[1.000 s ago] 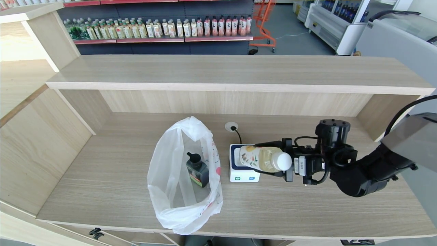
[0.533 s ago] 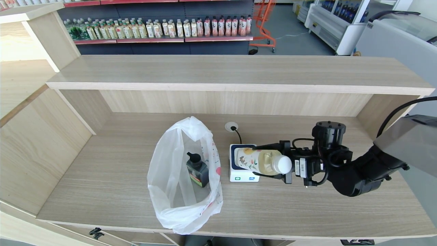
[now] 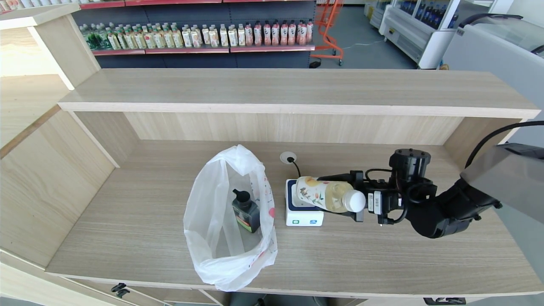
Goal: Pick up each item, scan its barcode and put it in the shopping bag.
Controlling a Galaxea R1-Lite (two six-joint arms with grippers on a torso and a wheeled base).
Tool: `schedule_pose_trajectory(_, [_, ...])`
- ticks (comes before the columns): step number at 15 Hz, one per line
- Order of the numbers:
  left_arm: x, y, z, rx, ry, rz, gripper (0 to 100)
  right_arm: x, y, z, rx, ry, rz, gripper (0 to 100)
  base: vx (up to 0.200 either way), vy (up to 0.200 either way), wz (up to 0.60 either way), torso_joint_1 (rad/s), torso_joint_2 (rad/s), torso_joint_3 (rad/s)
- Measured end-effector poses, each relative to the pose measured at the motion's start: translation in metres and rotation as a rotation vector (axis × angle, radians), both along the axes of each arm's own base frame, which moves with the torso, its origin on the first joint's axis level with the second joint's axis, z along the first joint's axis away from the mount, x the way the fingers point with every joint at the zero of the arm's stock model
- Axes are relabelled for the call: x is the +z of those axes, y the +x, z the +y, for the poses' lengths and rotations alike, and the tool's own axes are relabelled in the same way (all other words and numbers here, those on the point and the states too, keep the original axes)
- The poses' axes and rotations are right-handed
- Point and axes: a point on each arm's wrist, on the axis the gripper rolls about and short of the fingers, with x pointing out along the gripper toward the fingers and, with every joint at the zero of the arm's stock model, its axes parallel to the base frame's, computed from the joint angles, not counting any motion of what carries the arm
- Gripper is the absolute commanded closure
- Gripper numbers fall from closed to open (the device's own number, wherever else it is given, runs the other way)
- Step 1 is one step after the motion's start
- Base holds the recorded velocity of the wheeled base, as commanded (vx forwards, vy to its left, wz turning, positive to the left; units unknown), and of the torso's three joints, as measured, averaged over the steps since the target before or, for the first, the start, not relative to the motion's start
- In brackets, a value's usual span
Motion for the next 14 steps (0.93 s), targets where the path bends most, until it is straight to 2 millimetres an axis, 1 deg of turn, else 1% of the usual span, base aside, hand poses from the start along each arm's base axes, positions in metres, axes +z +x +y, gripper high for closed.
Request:
schedule_pose_trajectory(6, [0.0,0.0,0.0,0.0,0.0,0.0,0,-0.009,0.012,0.008,0.007,0.003,0.012,100,0.0,0.0,0.0,0.0,0.0,0.0])
schedule_pose_trajectory(9, [0.0,0.0,0.0,0.0,0.0,0.0,0,-0.01,0.014,0.008,0.003,0.008,0.051,100,0.0,0.0,0.0,0.0,0.0,0.0])
schedule_pose_trajectory(11, [0.0,0.0,0.0,0.0,0.0,0.0,0,-0.004,0.013,0.006,-0.004,0.016,0.075,100,0.0,0.0,0.0,0.0,0.0,0.0])
schedule_pose_trajectory(12, [0.0,0.0,0.0,0.0,0.0,0.0,0,0.002,0.012,0.004,-0.012,0.024,0.101,100,0.0,0.0,0.0,0.0,0.0,0.0])
schedule_pose_trajectory(14, [0.0,0.0,0.0,0.0,0.0,0.0,0,0.025,0.005,-0.004,-0.035,0.053,0.191,100,0.0,0.0,0.0,0.0,0.0,0.0])
